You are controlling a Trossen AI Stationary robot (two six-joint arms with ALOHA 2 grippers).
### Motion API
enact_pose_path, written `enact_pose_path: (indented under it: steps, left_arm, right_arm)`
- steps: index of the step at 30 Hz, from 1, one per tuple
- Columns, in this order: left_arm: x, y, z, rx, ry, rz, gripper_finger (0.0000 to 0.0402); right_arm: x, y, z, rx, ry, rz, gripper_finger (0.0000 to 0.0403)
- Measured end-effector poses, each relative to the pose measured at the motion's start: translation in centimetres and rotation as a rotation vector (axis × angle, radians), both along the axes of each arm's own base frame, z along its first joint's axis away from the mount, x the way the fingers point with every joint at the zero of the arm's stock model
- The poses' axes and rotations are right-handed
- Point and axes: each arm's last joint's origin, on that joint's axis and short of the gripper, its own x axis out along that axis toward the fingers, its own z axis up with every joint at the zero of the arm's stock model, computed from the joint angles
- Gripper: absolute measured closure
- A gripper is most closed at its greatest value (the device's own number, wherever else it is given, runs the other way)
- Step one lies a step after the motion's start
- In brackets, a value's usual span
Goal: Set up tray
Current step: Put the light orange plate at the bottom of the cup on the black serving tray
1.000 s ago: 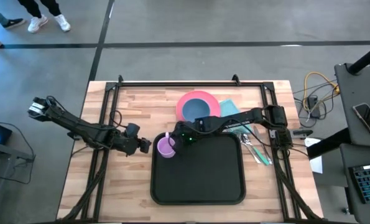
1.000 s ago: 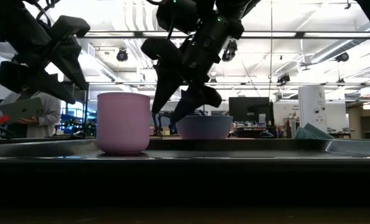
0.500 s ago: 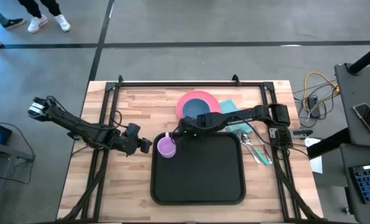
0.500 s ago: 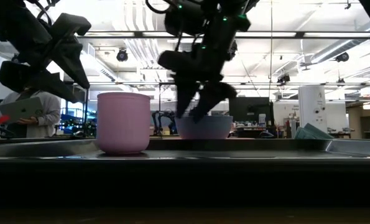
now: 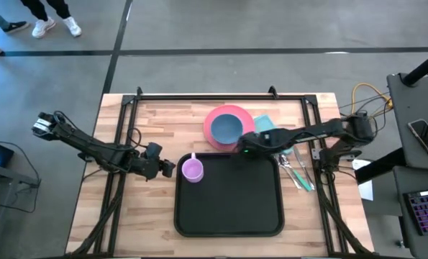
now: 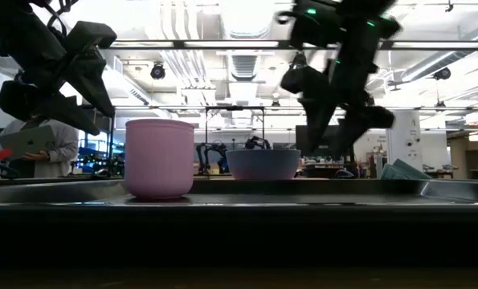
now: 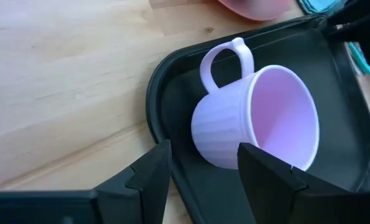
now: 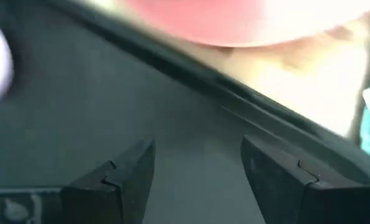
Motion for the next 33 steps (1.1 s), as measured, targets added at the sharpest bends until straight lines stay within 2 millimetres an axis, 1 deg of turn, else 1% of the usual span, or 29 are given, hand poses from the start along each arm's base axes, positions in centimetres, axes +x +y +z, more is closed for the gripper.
enact_pose_path:
  steps: [3, 6, 8, 12, 15, 19, 23, 28, 30, 33]
  left_arm:
    - [0.0, 0.0, -0.1, 0.002, 0.003, 0.001, 0.0236]
    - [-0.1, 0.0, -0.1, 0.002, 0.004, 0.001, 0.0236]
    - [-0.1, 0.0, -0.1, 0.002, 0.004, 0.001, 0.0236]
    - [0.0, 0.0, -0.1, -0.001, -0.005, 0.001, 0.0236]
    - [0.1, 0.0, 0.0, -0.006, -0.017, 0.002, 0.0236]
    - [0.2, 0.0, 0.0, -0.009, -0.024, 0.002, 0.0236]
    - [0.2, -0.1, 0.1, -0.01, -0.028, 0.002, 0.0236]
    - [0.2, -0.1, 0.1, -0.013, -0.031, 0.004, 0.0236]
    - [0.2, -0.1, 0.1, -0.014, -0.032, 0.004, 0.0236]
    - [0.2, -0.1, 0.1, -0.015, -0.033, 0.005, 0.0236]
  right_arm:
    - [-2.0, -0.8, -0.8, 0.018, -0.119, -0.197, 0.0179]
    - [-2.9, -1.7, -1.3, 0.025, -0.24, -0.335, 0.0179]
    - [-3.2, -2.4, -1.7, 0.019, -0.263, -0.401, 0.0179]
    - [-3.6, -3.9, -2.8, -0.017, -0.228, -0.487, 0.0183]
    - [-3.6, -4.9, -3.7, -0.006, -0.201, -0.551, 0.0189]
    - [-2.9, -5.9, -4.3, -0.01, -0.19, -0.547, 0.0196]
    - [-2.3, -6.6, -5.4, -0.008, -0.148, -0.555, 0.0202]
    - [-1.4, -7.1, -6.7, -0.003, -0.141, -0.595, 0.0208]
    - [-1.2, -7.3, -6.8, 0.004, -0.145, -0.619, 0.0209]
    - [-1.1, -7.5, -6.5, -0.025, -0.163, -0.648, 0.0209]
